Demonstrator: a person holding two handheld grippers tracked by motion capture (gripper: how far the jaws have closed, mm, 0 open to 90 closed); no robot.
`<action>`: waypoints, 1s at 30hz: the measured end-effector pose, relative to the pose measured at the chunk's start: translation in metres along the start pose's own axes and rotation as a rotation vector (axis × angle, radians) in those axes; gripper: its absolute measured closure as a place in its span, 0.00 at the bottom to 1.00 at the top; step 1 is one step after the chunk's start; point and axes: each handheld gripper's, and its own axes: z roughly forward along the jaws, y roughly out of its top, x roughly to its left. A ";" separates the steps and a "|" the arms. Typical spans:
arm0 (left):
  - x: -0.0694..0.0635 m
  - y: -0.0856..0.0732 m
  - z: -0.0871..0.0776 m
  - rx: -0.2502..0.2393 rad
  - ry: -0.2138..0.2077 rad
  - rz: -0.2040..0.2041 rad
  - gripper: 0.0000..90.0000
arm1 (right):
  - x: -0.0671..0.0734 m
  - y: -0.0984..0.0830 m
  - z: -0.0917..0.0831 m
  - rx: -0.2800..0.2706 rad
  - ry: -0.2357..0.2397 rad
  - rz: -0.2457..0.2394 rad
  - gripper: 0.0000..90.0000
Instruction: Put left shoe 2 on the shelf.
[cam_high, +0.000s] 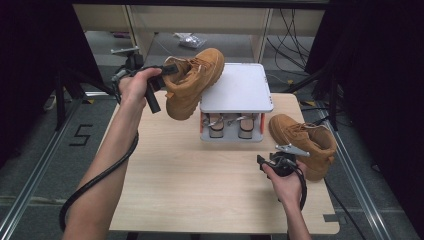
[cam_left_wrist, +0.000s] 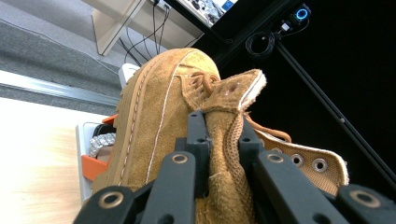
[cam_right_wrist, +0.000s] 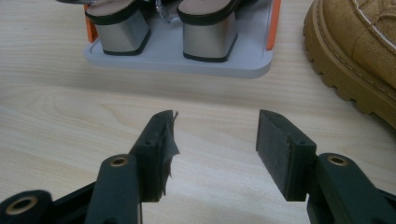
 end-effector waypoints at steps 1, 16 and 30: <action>-0.001 0.000 0.001 0.000 -0.008 0.000 0.90 | 0.000 0.000 0.000 0.002 0.002 0.002 0.53; -0.009 0.003 0.014 -0.001 -0.008 -0.004 0.90 | 0.000 0.000 0.000 0.006 -0.001 0.001 0.53; -0.012 0.005 0.026 0.005 0.006 -0.011 0.90 | 0.002 -0.002 0.001 0.026 -0.008 0.018 0.53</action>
